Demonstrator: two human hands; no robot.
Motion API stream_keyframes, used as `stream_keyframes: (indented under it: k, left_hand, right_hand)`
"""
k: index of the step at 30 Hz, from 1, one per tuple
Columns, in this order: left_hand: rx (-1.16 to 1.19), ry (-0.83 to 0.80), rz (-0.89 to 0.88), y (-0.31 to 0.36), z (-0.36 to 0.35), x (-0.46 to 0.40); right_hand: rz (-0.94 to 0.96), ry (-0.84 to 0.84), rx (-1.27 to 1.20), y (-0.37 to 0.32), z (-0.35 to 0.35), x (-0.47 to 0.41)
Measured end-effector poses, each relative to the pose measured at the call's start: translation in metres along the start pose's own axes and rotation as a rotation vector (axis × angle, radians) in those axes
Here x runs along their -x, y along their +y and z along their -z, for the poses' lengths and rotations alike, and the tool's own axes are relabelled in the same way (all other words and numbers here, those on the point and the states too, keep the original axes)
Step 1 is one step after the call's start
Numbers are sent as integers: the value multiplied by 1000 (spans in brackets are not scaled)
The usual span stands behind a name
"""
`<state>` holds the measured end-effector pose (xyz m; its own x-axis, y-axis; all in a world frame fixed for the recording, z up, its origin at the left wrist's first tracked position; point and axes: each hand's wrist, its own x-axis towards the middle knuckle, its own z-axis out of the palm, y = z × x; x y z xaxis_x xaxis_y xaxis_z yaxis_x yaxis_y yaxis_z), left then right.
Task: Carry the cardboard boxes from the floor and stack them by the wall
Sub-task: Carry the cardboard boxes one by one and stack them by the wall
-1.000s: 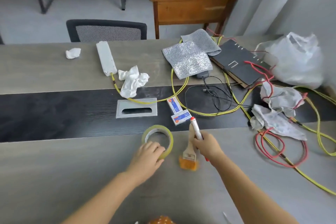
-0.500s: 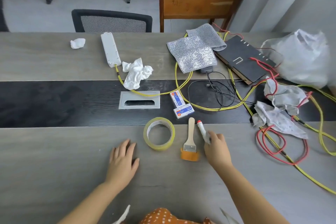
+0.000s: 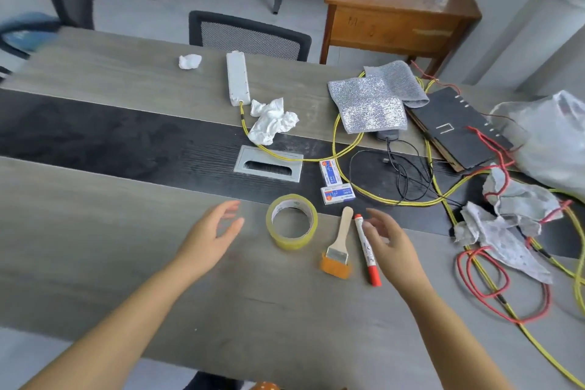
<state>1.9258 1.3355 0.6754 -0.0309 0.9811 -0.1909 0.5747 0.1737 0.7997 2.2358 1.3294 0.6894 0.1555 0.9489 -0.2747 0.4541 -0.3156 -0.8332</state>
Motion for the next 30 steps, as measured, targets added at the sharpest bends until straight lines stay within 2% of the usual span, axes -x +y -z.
stream_keyframes:
  k: [2,5,10,22,30]
  left_hand:
    - [167,93,-3,13,14,26]
    - [324,217,14,19,32,82]
    - [458,362,121,-7,57,181]
    - [643,815,339,-115,90,447]
    - [627,1150,505,-150,101,587]
  right_hand:
    - [56,-135,-140,-21,-3,15]
    - [157,-298,-191,-41,-12,46]
    - [218,-406,-160,-42,-38,94]
    - [376,-795,-19,-58,-172,263]
    - [475,-1064,89,-88,-269,361]
